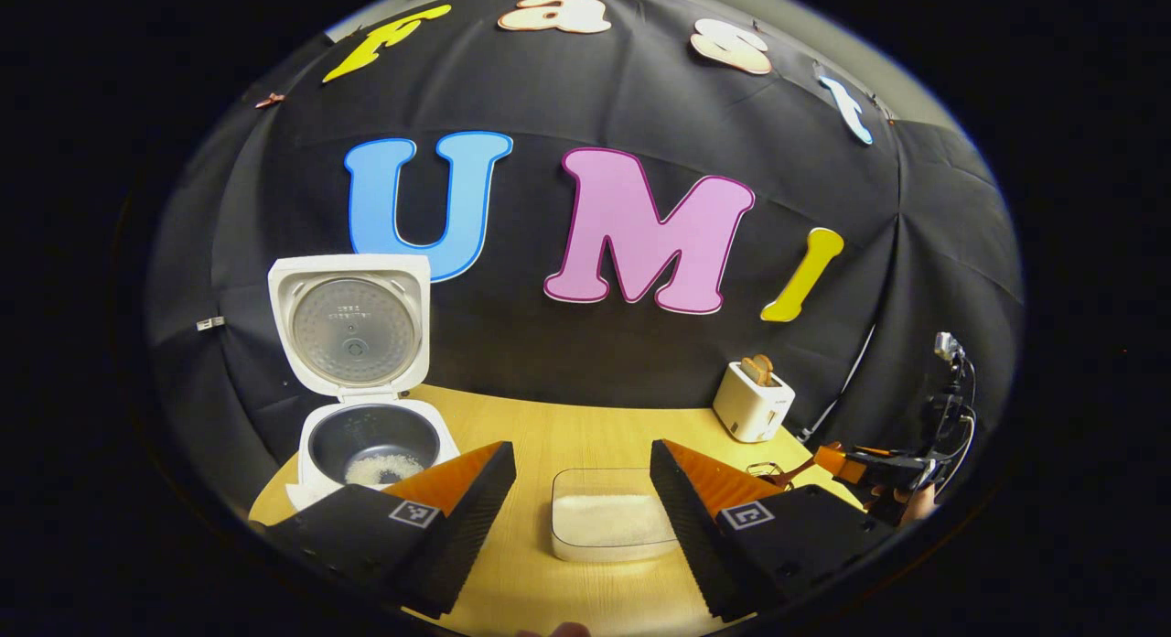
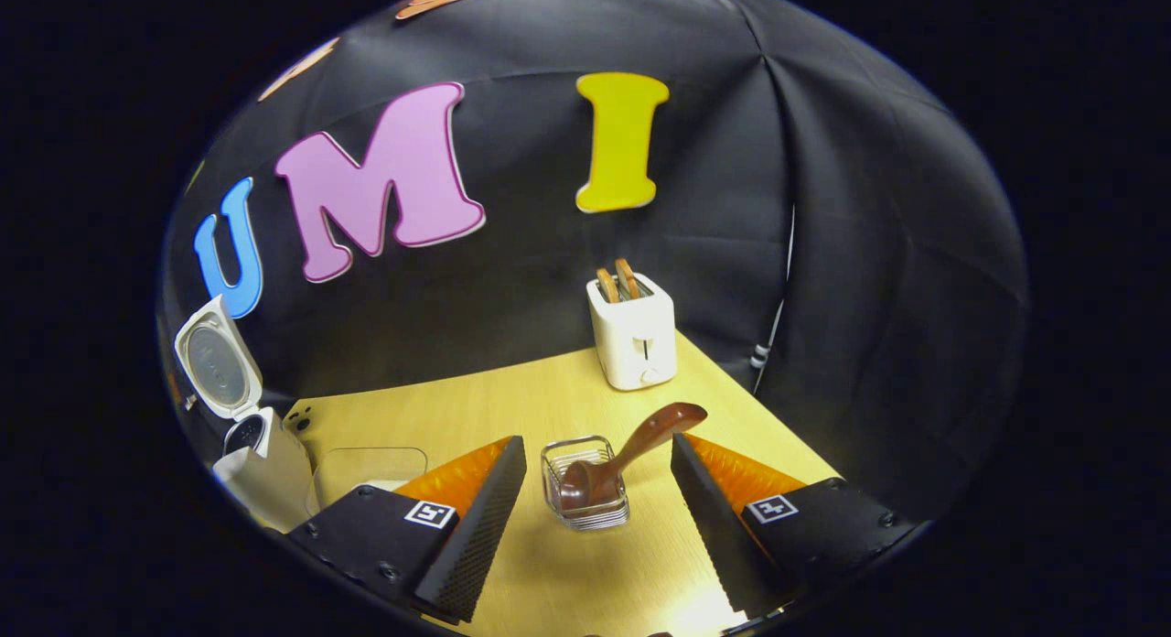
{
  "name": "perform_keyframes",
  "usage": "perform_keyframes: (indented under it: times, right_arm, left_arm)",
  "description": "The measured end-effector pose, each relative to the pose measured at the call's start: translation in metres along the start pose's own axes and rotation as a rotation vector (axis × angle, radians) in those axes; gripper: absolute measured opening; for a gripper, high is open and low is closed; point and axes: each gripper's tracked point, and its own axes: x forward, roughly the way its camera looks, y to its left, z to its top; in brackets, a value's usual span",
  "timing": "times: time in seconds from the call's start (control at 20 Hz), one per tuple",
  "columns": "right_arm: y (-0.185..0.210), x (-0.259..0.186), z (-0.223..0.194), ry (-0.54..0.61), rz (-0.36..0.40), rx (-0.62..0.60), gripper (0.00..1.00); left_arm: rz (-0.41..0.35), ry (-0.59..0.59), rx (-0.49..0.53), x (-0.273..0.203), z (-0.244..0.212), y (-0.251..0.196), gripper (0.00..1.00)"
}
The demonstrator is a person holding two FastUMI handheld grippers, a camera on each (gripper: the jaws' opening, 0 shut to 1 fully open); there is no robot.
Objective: Close the left gripper, press the button to open the rice cooker; take a wooden spoon from the chopstick holder with the right hand, scoop a spoonful of rice and pour it into the rice cooker, then put the wooden spoon back into the chopstick holder.
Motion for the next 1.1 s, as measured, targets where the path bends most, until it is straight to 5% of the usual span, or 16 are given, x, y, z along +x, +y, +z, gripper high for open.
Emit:
perform_keyframes:
  times: [0.3,0.7,0.85,0.9,0.95,1.05,1.1]
  right_arm:
    - [-0.011,0.049,-0.033,0.119,0.042,0.130,0.98]
    - [-0.006,0.098,-0.035,0.103,0.083,0.074,0.97]
    - [-0.002,0.108,-0.033,0.095,0.105,0.062,0.42]
    - [-0.001,0.111,-0.034,0.105,0.109,0.061,0.55]
    - [0.000,0.114,-0.034,0.103,0.111,0.065,0.54]
    - [0.002,0.117,-0.033,0.104,0.120,0.088,0.12]
    - [0.003,0.116,-0.030,0.105,0.128,0.104,0.27]
  left_arm:
    - [0.069,0.047,0.041,-0.004,-0.016,-0.008,0.95]
    - [0.122,0.094,0.074,-0.019,-0.034,-0.028,0.95]
    - [0.125,0.112,0.083,-0.024,-0.040,-0.036,0.95]
    - [0.126,0.112,0.093,-0.027,-0.038,-0.038,0.95]
    - [0.127,0.110,0.104,-0.028,-0.037,-0.039,0.96]
    - [0.121,0.106,0.118,-0.030,-0.034,-0.044,0.96]
    - [0.115,0.106,0.121,-0.029,-0.035,-0.045,0.95]
